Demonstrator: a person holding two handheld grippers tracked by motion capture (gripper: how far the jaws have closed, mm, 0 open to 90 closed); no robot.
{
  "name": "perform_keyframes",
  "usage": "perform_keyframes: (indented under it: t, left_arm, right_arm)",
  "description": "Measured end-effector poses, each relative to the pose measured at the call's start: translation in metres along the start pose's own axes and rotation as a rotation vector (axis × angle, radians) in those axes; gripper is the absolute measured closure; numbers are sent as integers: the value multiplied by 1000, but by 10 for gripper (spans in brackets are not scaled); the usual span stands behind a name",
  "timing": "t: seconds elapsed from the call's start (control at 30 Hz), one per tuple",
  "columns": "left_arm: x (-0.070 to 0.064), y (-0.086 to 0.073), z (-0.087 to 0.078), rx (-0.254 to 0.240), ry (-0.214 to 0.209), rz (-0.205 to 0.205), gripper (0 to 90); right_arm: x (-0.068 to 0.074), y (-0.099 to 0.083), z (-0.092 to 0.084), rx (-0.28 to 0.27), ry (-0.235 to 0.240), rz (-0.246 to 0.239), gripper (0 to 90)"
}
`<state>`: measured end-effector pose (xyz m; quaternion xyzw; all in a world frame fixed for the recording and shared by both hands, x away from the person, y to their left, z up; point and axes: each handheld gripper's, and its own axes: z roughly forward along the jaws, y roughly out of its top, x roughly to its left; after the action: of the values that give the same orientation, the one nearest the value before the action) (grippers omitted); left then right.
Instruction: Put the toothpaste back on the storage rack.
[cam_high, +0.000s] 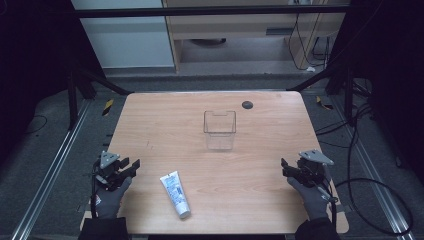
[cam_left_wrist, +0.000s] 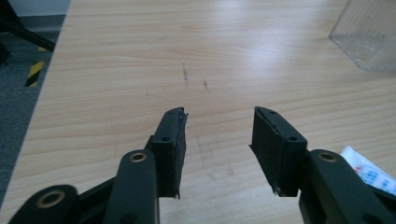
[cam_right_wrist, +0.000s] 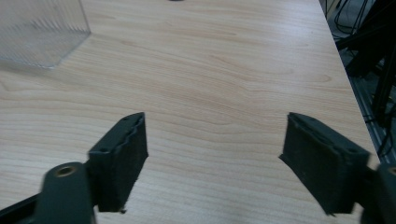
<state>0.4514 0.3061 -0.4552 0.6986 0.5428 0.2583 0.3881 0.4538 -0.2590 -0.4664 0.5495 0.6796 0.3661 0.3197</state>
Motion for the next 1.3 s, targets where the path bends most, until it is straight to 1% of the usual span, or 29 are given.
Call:
perform_keyframes:
  t: [0.03,0.07,0.1,0.13,0.2,0.23,0.27,0.33,0.37,0.43,0.47,0.5,0.53,0.57,0.6,0.63,0.67,0.7,0.77,0.8,0.83,0.87,0.9,0.93,1.0,1.07,1.3]
  left_arm:
    - [-1,-1,0,19,-6,6,549]
    - [-3,-3,-1,25,-15,6,551]
    - [-3,-3,-1,25,-15,6,562]
    - [-7,-6,-2,42,-32,11,571]
    - [-11,-8,-5,52,-43,18,597]
    - [-11,-8,-5,52,-43,18,614]
    - [-15,-10,-7,66,-57,23,629]
    - [-17,-11,-8,73,-63,23,661]
    - [-21,-13,-9,86,-77,37,678]
    - [-23,-14,-9,91,-81,44,692]
    - [-26,-15,-10,100,-94,50,728]
    - [-26,-15,-10,100,-94,50,745]
    - [-29,-16,-9,116,-103,60,762]
    - [-29,-16,-9,116,-103,60,775]
    - [-30,-17,-8,126,-107,63,775]
    - [-32,-17,-8,141,-121,66,808]
    - [-32,-17,-8,141,-121,66,826]
    - [-35,-18,-7,152,-138,73,845]
    - [-39,-19,-6,172,-156,84,869]
    - [-39,-19,-6,172,-156,84,882]
    - [-44,-20,-4,189,-171,96,889]
    - [-44,-20,-4,189,-171,96,891]
    - [-46,-20,-3,197,-179,103,892]
    - [-51,-20,-1,211,-192,121,893]
    - [-53,-21,0,217,-194,126,893]
    - [-59,-22,4,238,-207,134,894]
    - [-65,-22,11,256,-222,134,893]
  right_arm:
    - [1,-1,-2,-7,17,-5,319]
    - [2,-2,-4,-10,25,-8,350]
    - [2,-2,-4,-10,25,-8,350]
    - [4,-4,-6,-24,46,-19,406]
    - [7,-5,-7,-28,63,-22,445]
    - [7,-6,-8,-26,75,-31,461]
    - [9,-6,-9,-26,82,-35,470]
    - [12,-7,-9,-21,83,-47,483]
    - [13,-7,-9,-19,81,-53,493]
    - [14,-7,-9,-12,85,-56,500]
    - [15,-6,-9,-8,90,-57,517]
    - [15,-6,-9,-8,90,-57,517]
    - [17,-6,-8,10,110,-63,517]
    - [18,-7,-8,18,111,-64,516]
    - [18,-7,-8,18,111,-64,516]
    - [20,-8,-6,29,107,-91,517]
    - [21,-8,-6,29,107,-98,517]
    - [21,-7,-6,30,111,-90,517]
    - [22,-7,-7,25,106,-91,515]
    - [22,-7,-7,25,106,-91,515]
    - [21,-7,-7,25,102,-95,512]
    - [21,-8,-7,24,100,-94,509]
    - [21,-8,-7,25,99,-95,504]
    - [21,-8,-7,28,96,-94,497]
    - [21,-8,-7,29,95,-93,486]
    - [21,-9,-5,35,88,-94,452]
    - [21,-10,-2,36,80,-102,407]
